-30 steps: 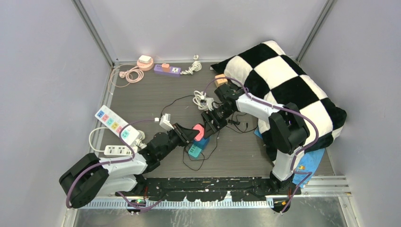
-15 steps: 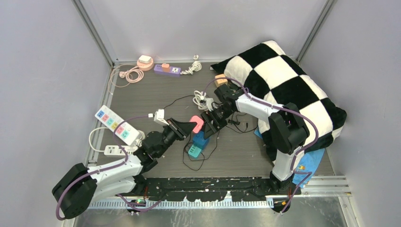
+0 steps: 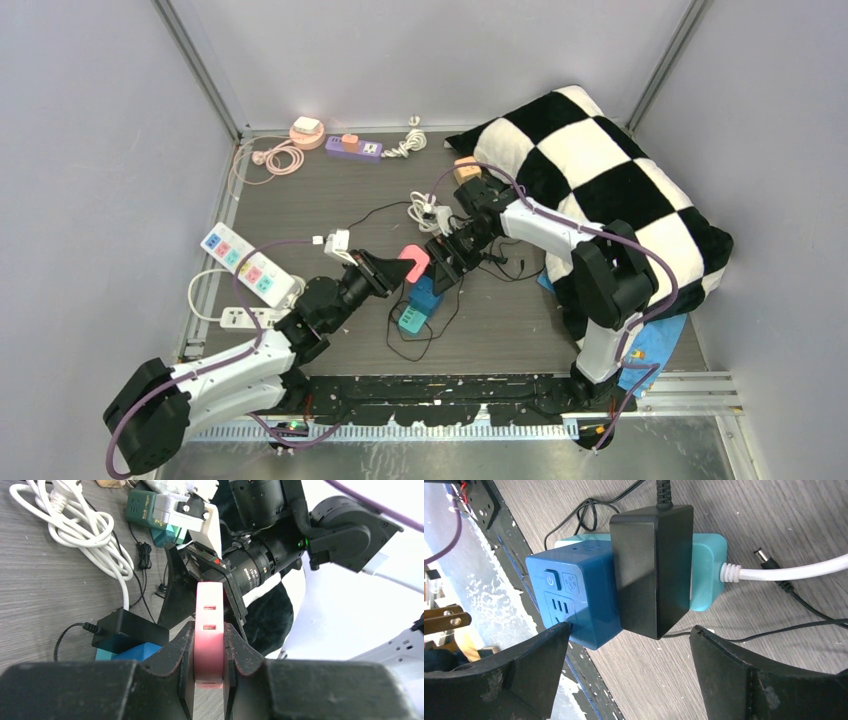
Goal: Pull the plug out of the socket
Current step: Remove the plug from the socket.
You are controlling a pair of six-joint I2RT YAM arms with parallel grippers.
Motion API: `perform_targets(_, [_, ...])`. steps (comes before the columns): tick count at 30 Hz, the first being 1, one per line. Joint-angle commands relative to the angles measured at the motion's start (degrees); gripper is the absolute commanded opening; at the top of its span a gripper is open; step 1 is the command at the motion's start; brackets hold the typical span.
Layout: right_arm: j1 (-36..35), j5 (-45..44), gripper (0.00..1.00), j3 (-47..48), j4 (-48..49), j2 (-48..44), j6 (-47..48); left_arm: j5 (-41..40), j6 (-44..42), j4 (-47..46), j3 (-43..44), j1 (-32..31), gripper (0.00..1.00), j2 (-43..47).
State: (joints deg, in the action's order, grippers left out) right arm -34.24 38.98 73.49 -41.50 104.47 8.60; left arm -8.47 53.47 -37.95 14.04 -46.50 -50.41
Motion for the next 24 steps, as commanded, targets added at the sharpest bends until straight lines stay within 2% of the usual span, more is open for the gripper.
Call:
perform_targets(1, [0.42,-6.68,0.94,-1.43,-1.18,-2.34,4.63,2.90,-5.51,1.77,2.60,-0.08,0.00,1.17])
perform_targets(8, [1.26,-3.51,0.97,-1.61,-2.44,-5.85,7.14,5.12,-8.73,3.85,3.15,-0.08,0.00,2.83])
perform_targets(18, [1.46,-1.22,0.97,-1.41,-2.90,-6.26,7.57,4.44,-10.93,9.13,3.93,-0.08,0.00,6.25])
perform_targets(24, [2.57,1.52,0.97,-0.62,-5.86,-7.54,11.26,3.71,-14.90,15.00,5.42,-0.08,0.00,8.21])
